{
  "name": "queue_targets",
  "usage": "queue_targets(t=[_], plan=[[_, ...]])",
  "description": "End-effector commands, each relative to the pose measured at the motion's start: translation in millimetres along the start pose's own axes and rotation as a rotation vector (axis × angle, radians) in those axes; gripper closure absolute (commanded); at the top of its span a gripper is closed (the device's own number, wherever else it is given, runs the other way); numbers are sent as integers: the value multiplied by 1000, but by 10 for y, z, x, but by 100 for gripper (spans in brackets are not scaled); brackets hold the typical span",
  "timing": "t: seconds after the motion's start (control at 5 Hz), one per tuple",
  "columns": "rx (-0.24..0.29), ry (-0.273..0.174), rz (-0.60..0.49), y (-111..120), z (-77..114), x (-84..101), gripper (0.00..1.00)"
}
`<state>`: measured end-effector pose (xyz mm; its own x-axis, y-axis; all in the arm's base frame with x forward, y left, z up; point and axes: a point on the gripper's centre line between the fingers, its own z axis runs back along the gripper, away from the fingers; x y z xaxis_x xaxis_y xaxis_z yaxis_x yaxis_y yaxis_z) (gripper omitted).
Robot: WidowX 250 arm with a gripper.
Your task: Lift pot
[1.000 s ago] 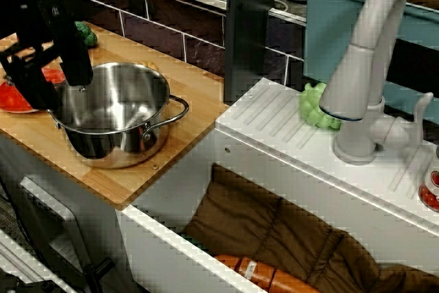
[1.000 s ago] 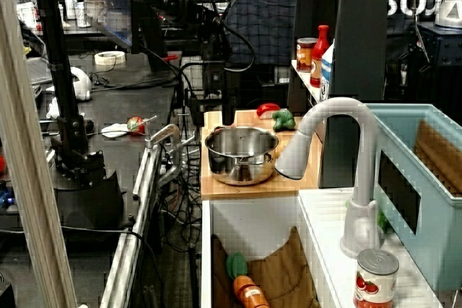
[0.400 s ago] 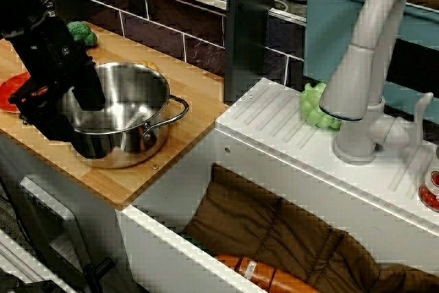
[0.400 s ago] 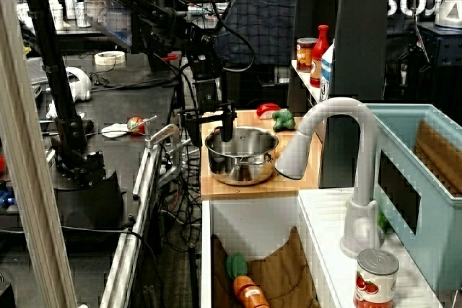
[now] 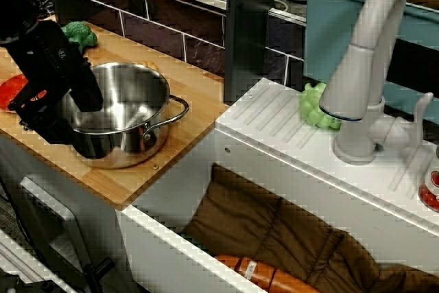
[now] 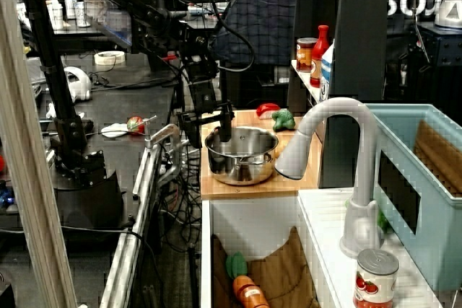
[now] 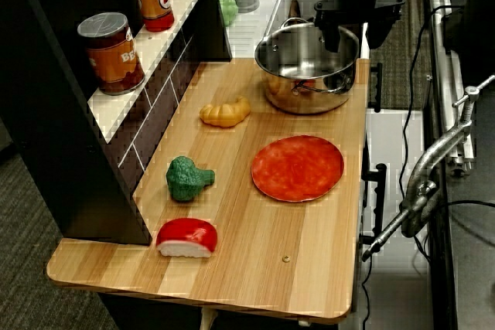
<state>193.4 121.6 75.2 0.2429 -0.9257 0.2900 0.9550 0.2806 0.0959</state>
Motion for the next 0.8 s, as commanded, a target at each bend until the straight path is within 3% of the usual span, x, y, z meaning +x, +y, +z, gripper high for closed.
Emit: queue_targets(t=[0.0,0.2,0.4,0.6], plan=[[0,154,53,-20,-528,-130,0],[8,129,158,41,-467,-133,0],[11,161,244,167,-416,-154,100],[-7,187,296,247,-356,-132,100]])
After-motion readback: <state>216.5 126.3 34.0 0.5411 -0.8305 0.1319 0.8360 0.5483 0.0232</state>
